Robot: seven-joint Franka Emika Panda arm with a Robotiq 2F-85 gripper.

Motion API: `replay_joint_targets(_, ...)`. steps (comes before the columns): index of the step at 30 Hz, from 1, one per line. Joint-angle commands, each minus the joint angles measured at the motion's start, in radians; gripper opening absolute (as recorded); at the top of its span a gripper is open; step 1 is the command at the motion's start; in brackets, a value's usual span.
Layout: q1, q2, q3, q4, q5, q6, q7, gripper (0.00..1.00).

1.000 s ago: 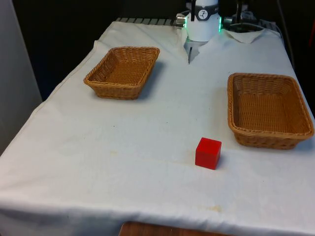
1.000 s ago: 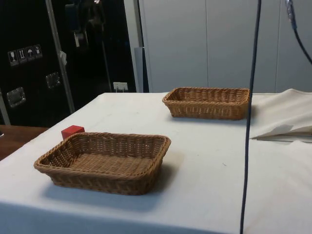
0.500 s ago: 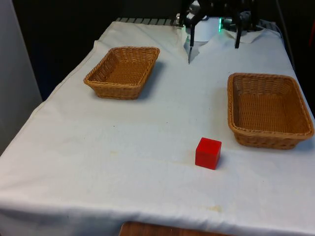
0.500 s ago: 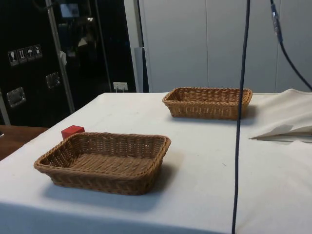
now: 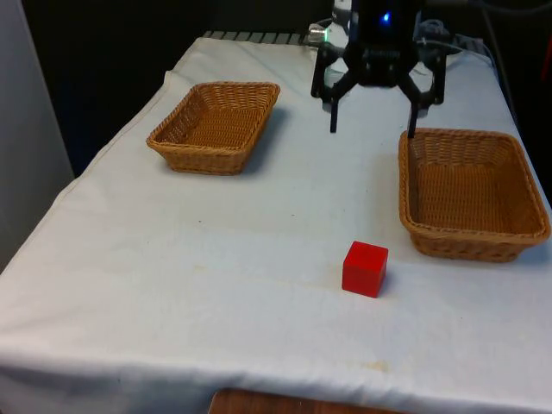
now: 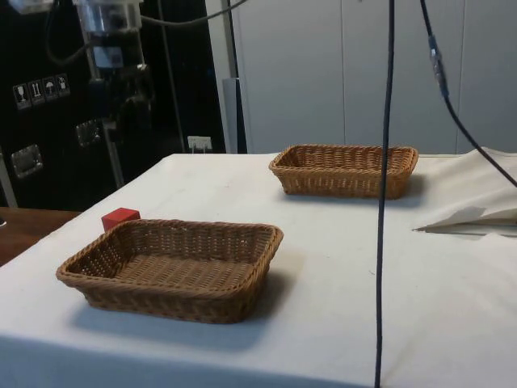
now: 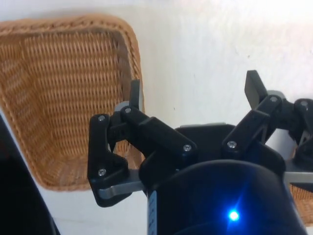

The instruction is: Pick up the red cube and place it into the right basket.

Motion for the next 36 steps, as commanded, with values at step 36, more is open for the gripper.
replay_joint_targets(36,-0.030,0.284,0.006,0.237,0.094,0.109,-0.009,1.00)
